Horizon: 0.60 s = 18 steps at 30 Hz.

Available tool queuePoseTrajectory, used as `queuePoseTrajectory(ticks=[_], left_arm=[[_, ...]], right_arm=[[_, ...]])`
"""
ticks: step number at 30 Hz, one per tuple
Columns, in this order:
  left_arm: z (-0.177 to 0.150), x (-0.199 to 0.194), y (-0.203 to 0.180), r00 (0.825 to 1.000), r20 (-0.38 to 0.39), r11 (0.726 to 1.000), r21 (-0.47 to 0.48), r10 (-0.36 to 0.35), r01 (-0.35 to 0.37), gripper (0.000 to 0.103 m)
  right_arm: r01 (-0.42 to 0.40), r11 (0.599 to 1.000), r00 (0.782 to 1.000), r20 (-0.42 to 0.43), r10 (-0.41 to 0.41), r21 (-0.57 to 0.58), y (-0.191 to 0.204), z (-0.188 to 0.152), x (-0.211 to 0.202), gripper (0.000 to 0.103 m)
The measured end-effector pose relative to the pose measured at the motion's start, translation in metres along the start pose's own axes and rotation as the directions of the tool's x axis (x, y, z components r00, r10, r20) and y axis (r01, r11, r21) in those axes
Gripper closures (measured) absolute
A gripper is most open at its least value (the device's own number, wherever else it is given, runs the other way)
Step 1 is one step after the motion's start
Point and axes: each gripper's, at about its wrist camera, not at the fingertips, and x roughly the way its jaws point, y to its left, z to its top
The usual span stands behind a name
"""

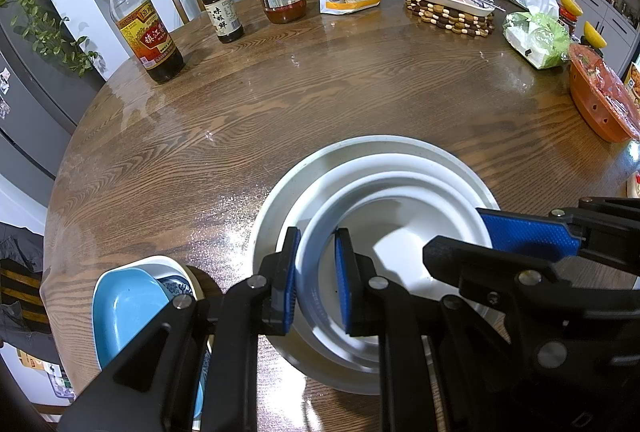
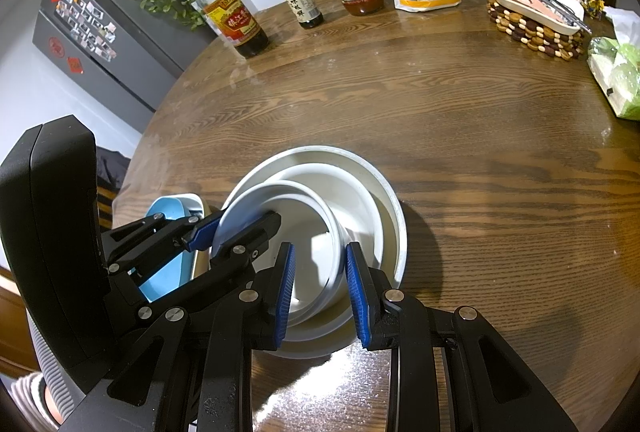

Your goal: Organize plates and bowls

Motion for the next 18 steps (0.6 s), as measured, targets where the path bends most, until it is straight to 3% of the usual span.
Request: queuePoseTrajectory(ticks=[18], left_arm=[[0.0004, 0.0, -0.0002, 1.0, -0.001, 1.0, 0.001, 0.0, 0.0, 0.086]], right_arm=[[0.002, 1.0, 1.0, 0.001, -0.002, 0.0, -0.0011, 0.0001, -0.0001, 0.074]])
